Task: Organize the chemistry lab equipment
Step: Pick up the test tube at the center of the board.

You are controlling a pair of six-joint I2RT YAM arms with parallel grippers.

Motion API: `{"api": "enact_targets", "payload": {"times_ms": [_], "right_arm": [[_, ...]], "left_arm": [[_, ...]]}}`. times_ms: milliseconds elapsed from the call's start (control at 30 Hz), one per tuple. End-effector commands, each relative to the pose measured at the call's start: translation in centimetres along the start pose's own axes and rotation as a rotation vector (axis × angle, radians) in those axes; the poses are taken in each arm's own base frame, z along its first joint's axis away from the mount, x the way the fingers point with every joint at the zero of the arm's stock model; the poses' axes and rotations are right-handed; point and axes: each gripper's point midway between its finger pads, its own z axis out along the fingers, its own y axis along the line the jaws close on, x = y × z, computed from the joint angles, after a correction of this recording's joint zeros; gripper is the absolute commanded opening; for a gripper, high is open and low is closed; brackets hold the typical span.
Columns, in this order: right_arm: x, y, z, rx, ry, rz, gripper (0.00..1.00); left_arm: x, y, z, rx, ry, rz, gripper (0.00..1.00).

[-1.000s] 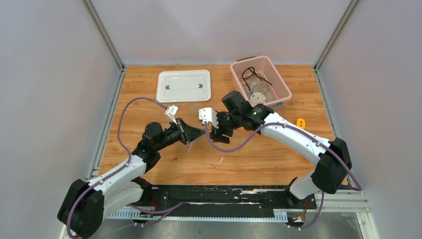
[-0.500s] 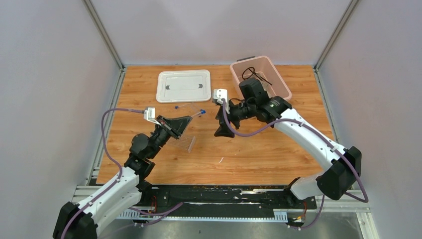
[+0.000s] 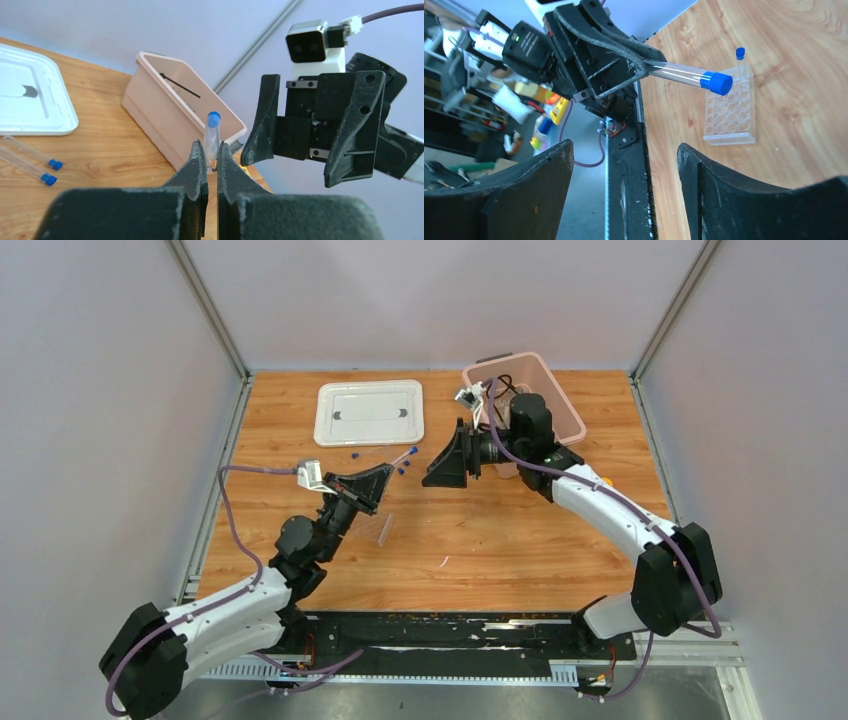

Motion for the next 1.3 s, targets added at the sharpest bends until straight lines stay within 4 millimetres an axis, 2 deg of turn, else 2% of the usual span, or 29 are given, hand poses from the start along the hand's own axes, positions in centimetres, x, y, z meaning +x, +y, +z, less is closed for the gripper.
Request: {"api": "enact_targets", "payload": {"times_ms": [0,267,500,833,1067,1267], "right_arm": [[-3.0,0.8,0.3,-0.063,-0.186,0.186,0.76],[-2.2,-1.8,-0.2,-0.071,-0.410,0.478,0.76],[-2.2,-3.4,-1.3,-0.060,-0.579,0.592,0.66],[-0.1,-4.4,1.2,-0.027,-0.482,0.743,0.53],[0.4,-5.7,1.2,0.029,-0.501,0.773,0.43],[-0.1,-5.9,0.7,0.025,-0.532,0.775,0.41]], "left_arm": [[-2.6,-1.2,1.4,-0.032,-0.142,0.047,0.00],[-0.8,-2.3,2.2,-0.042,-0.131,0.097,0.00],[1.1,-2.7,2.6,-0.025,-0.096,0.108,0.00],[3.0,-2.9,3.0,-0.021,-0.065,0.117,0.00],[3.9,-2.7,2.7,-0.025,-0.043,0.125,0.00],[4.5,-2.4,2.7,-0.029,-0.032,0.123,0.00]]}}
